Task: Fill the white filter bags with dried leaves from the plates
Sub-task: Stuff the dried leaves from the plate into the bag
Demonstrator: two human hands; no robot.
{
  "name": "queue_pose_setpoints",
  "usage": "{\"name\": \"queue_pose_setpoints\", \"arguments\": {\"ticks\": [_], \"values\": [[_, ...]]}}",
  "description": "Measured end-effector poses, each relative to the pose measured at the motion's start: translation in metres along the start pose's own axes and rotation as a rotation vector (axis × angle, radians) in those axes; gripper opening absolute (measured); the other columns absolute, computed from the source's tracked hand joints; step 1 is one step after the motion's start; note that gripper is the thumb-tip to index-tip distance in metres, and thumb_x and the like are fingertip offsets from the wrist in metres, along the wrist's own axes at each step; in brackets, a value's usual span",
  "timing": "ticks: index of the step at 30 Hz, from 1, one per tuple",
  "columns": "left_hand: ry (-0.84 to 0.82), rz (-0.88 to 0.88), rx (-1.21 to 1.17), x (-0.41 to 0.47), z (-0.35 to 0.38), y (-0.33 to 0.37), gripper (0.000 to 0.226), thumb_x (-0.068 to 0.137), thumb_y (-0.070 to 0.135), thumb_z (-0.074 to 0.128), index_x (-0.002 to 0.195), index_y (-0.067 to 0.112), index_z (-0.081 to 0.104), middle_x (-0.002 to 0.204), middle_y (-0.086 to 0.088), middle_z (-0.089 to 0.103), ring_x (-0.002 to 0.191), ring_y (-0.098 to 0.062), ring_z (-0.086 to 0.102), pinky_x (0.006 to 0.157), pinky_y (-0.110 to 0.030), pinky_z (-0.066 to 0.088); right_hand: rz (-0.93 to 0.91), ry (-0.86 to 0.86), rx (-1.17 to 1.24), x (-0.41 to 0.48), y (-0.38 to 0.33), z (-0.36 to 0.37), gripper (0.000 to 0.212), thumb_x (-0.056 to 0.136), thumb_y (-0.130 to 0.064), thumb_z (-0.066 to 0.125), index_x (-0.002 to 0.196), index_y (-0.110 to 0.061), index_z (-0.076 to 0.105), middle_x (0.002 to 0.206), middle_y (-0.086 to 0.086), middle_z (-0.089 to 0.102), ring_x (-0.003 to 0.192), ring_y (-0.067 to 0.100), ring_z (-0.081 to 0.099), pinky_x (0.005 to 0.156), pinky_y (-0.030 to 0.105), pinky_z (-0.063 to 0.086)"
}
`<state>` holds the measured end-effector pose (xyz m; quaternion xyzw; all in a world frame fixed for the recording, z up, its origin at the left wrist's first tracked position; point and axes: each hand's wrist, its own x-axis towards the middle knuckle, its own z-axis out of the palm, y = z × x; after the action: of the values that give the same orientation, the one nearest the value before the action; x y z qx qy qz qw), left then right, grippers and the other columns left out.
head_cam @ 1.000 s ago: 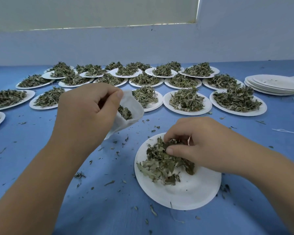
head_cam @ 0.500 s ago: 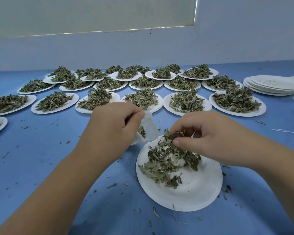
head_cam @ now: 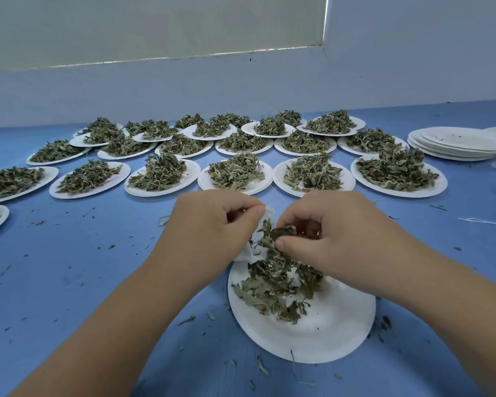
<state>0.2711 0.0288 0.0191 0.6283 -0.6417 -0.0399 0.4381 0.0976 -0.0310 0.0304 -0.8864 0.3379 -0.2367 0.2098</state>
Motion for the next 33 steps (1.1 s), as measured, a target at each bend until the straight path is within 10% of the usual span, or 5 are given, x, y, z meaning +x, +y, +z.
{"name": "queue_pose_setpoints", "arguments": {"ticks": [24, 33], "values": [[-0.074, -0.052, -0.069, -0.002, 0.004, 0.003, 0.02, 0.086, 0.015, 0.063, 0.082, 0.027, 0.079, 0.052, -0.003, 0.055, 0.042, -0.002, 0.043, 0.044, -0.02, 0.039, -0.056, 0.176, 0.087, 0.002, -0.009, 0.018, 0.018, 0.078, -0.013, 0.074, 0.079, -0.025, 0.061, 0.069, -0.01, 0.058, 0.065, -0.002, 0.051, 0.059, 0.012, 0.04], [-0.046, -0.131, -0.092, 0.0, 0.002, -0.001, 0.013, 0.088, 0.024, 0.066, 0.08, 0.027, 0.076, 0.056, -0.005, 0.06, 0.039, -0.004, 0.045, 0.047, -0.026, 0.043, 0.089, 0.057, 0.131, -0.001, 0.005, -0.01, 0.041, 0.063, -0.072, 0.06, 0.088, -0.04, 0.052, 0.089, -0.034, 0.051, 0.07, -0.008, 0.053, 0.057, 0.011, 0.041]]}}
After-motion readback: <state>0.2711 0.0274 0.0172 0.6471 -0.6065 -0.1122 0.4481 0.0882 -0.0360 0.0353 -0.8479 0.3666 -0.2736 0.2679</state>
